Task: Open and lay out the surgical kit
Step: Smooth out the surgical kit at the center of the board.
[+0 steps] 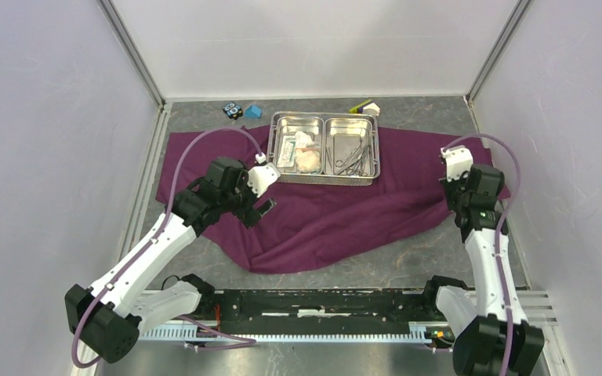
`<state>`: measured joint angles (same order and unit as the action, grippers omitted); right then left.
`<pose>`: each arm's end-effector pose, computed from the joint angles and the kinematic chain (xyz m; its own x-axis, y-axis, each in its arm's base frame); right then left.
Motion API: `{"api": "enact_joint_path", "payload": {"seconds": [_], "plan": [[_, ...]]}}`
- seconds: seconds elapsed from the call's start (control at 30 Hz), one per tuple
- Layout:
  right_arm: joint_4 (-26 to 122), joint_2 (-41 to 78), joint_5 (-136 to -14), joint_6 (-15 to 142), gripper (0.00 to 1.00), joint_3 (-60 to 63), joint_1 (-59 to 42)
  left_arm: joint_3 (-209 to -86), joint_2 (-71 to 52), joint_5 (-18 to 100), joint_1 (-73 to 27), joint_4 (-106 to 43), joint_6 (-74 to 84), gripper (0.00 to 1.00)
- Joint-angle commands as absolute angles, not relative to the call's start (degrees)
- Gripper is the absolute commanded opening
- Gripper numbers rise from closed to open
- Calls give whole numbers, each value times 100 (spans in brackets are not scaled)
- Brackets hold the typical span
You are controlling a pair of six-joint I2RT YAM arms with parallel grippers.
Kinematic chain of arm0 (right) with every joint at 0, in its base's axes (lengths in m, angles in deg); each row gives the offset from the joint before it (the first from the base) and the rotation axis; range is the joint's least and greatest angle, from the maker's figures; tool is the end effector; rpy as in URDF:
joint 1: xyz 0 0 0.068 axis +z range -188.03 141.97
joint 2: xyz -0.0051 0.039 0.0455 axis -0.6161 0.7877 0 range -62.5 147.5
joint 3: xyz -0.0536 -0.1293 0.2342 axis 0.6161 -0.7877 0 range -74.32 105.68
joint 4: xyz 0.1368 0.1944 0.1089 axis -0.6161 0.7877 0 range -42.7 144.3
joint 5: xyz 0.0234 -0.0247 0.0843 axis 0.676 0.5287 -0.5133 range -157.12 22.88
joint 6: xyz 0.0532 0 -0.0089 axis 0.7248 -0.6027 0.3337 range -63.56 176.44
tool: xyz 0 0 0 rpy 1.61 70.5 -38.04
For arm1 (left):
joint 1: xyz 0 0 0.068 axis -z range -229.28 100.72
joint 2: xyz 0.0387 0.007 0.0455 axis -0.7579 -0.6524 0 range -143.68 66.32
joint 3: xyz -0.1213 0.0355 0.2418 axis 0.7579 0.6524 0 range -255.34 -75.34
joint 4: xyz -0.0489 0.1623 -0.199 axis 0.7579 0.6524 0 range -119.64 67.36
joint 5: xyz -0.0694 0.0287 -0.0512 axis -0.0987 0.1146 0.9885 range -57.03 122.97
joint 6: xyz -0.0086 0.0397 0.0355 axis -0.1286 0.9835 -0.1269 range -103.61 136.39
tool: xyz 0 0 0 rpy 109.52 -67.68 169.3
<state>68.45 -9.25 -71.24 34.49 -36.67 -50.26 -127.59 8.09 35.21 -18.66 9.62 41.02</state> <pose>0.1979 -0.0402 0.2514 -0.6004 -0.2514 -0.7592 -0.0748 0.9628 -0.2596 0.1783 -0.1071 0.2943 -0.3336 0.6812 -0.6516 0.7389 0.6182 0.2681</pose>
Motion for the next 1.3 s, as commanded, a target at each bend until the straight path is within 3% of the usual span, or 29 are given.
{"api": "enact_joint_path", "payload": {"seconds": [0.0,0.33,0.63,0.83,1.03,1.27], "plan": [[7599,-1573,-6281,2935,0,-3709,-5113,-13025,901,3765,-1876,907,4609,100],[8562,-2310,-5395,2151,0,-3392,-5370,-12821,1082,2865,-1893,2324,6154,100],[9331,-2307,-5608,1959,0,-3317,-5377,-12085,1710,2172,-2588,3747,8293,100],[9158,-1994,-6129,2023,0,-3388,-5377,-11781,1376,2965,-3491,3455,9833,100],[8945,-1593,-6413,1934,0,-3388,-5382,-11685,605,3916,-3633,3014,10659,100],[8658,-1253,-6466,1729,0,-3430,-5381,-11792,-337,4069,-3688,2442,10986,99]]}}
